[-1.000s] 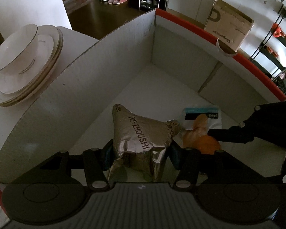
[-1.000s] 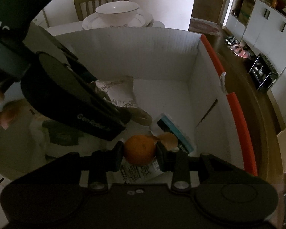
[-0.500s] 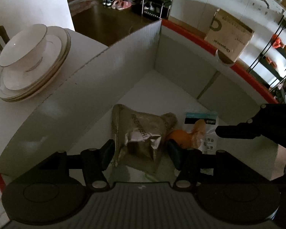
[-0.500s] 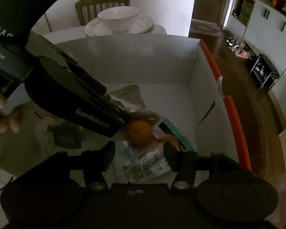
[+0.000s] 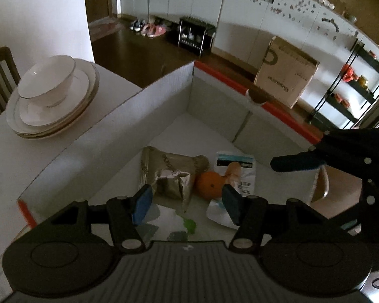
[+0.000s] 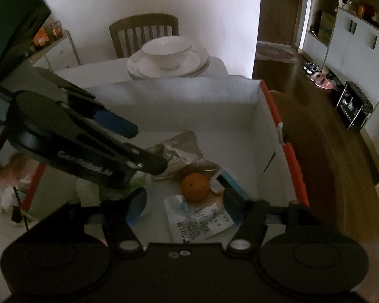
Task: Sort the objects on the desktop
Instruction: 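Open both grippers to drop the foil bag and orange into the box, then move both grippers back from the box toward the table pile, then grasp the cartoon-face plush with the left gripper while the right grasps the blue-capped bottle, then carry the plush and bottle over the red box with both grippers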
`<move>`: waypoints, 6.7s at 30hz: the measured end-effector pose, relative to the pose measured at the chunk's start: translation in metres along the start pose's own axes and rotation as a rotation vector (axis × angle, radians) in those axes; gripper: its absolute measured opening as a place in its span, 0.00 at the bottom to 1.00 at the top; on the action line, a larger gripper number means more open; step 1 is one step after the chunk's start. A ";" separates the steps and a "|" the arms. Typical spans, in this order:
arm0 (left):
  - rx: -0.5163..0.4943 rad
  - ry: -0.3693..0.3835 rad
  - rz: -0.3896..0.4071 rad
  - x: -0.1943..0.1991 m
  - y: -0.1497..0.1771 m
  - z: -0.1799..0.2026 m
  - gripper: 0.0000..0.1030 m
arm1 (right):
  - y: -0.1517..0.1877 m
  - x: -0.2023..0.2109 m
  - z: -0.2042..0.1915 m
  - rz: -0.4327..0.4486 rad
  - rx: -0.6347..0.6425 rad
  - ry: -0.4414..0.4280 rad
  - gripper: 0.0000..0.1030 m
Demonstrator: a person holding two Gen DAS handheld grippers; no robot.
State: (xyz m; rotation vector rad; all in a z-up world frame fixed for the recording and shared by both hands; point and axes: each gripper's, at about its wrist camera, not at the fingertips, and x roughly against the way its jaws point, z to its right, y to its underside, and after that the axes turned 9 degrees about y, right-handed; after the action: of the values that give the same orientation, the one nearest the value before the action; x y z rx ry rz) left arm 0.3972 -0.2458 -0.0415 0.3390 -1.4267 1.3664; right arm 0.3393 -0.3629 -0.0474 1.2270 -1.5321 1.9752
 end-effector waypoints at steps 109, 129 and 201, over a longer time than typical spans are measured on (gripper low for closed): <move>0.043 -0.171 0.187 0.144 0.328 -0.120 0.84 | 0.067 -0.029 -0.286 0.003 0.178 -0.051 0.61; 0.067 -0.172 0.163 0.145 0.327 -0.116 0.49 | 0.061 -0.032 -0.304 0.039 0.223 -0.082 0.26; -0.051 -0.052 0.230 0.151 0.141 0.017 0.47 | 0.030 0.106 -0.075 0.191 -0.123 0.027 0.22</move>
State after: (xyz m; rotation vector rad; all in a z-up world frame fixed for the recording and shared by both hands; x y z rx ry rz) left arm 0.2204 -0.1504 0.0095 0.1823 -1.5785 1.5113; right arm 0.2270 -0.3290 0.0161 1.0342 -1.7870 1.9694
